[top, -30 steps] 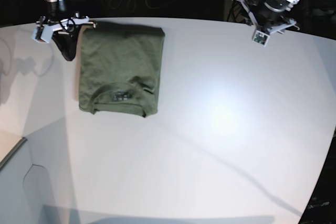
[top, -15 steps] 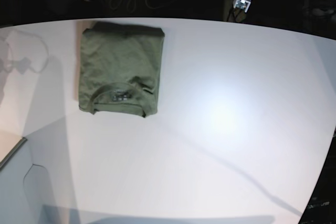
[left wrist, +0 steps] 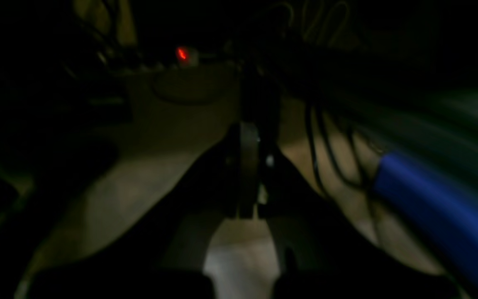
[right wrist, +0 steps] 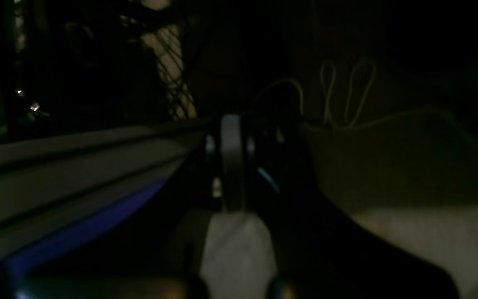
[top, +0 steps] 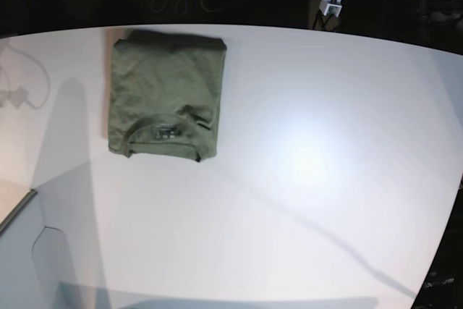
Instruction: Layout the t-shirt on the table in an organized manner, then fold the t-shirt properly
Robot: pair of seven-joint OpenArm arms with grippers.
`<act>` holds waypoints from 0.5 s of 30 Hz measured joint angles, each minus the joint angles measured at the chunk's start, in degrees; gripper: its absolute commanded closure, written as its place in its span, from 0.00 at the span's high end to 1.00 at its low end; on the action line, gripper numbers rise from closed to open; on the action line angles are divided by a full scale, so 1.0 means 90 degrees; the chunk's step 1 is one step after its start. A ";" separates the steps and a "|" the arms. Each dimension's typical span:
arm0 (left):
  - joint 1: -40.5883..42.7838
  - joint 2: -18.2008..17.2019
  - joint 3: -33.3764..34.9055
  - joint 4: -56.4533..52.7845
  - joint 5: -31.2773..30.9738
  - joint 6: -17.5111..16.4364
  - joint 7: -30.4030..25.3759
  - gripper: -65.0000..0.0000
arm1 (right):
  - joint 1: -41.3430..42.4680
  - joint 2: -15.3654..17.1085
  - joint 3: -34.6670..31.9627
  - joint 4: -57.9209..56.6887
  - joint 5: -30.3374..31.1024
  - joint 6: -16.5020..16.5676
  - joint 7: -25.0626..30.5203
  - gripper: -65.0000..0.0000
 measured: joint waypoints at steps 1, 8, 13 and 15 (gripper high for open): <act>-0.0100 -0.0036 -0.0155 -0.0391 -0.0005 0.0015 -0.0233 0.00 | 0.0160 0.0019 -0.0002 -0.0257 0.0000 -0.0010 0.0085 0.00; -0.1205 -0.0724 -0.0935 -0.3140 0.0002 0.0143 -0.1741 0.00 | 0.1277 0.0238 -0.0316 -0.2688 0.0066 -0.1501 0.1753 0.00; -0.1338 -0.0957 -0.0935 -0.3497 -0.0027 0.1520 -0.2518 0.00 | 0.2021 0.0345 -0.1056 -0.4197 0.0000 -0.2426 0.2550 0.00; -0.1326 -0.0954 -0.0911 -0.3521 0.0107 0.1617 -0.2516 0.00 | 0.2198 0.0427 -0.1360 -0.4413 -0.0007 -0.2815 0.2596 0.00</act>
